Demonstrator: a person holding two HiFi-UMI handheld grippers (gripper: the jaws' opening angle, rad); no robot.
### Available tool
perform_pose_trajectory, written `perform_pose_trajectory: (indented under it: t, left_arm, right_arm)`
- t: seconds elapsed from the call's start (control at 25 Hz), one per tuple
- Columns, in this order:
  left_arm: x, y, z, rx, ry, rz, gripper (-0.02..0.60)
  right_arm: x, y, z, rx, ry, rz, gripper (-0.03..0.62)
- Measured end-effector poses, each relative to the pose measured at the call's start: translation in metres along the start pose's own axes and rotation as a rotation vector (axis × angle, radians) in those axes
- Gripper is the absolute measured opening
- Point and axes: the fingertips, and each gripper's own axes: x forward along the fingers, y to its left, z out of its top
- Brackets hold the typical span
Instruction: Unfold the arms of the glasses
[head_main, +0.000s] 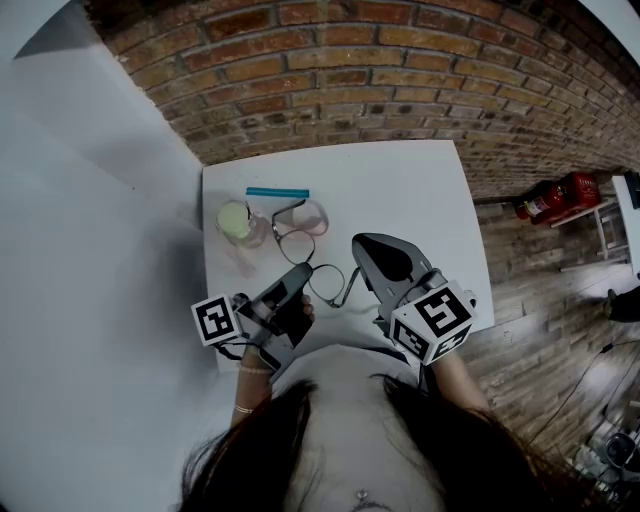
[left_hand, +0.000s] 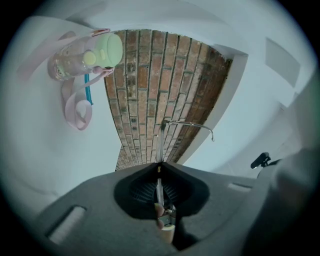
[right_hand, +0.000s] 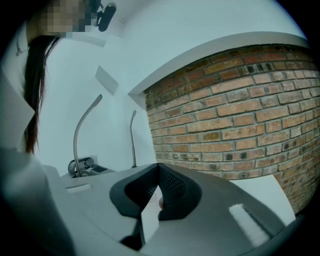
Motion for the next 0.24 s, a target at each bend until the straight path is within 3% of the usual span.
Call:
perform_pose_trajectory:
  t: [0.24]
  left_arm:
    - [-0.0005, -0.0003, 0.0012, 0.001, -0.002, -0.001, 0.02]
  right_arm:
    - [0.0012, 0.0007, 0.0003, -0.003, 0.001, 0.005, 0.003]
